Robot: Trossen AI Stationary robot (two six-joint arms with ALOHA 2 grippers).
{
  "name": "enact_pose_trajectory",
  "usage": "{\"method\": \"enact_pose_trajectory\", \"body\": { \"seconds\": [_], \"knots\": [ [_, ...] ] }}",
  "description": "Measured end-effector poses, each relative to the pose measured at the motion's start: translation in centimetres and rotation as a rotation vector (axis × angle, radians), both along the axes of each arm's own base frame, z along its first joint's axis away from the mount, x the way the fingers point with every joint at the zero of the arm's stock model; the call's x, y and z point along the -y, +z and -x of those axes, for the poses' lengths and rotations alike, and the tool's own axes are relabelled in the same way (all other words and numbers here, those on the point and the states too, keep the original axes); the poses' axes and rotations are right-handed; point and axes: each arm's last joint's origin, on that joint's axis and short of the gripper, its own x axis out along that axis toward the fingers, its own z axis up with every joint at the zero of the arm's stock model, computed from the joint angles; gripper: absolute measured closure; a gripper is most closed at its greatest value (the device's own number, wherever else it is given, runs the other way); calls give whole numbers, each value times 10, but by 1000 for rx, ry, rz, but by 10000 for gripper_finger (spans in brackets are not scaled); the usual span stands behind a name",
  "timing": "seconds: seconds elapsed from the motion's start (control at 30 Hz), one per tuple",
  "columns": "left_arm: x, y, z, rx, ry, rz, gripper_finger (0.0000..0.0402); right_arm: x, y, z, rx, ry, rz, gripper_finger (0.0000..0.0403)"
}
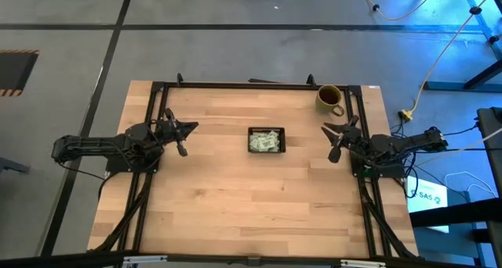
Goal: Pick and place Stevia / Truvia into bins
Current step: Return to Home Position
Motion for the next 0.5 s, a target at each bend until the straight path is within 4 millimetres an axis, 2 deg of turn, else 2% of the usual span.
{"method": "enact_pose_trajectory", "body": {
  "seconds": [0.5],
  "knots": [
    [0, 0, 0, 0, 0, 0, 389, 0, 0, 0, 0, 0, 0, 313]
  ]
}}
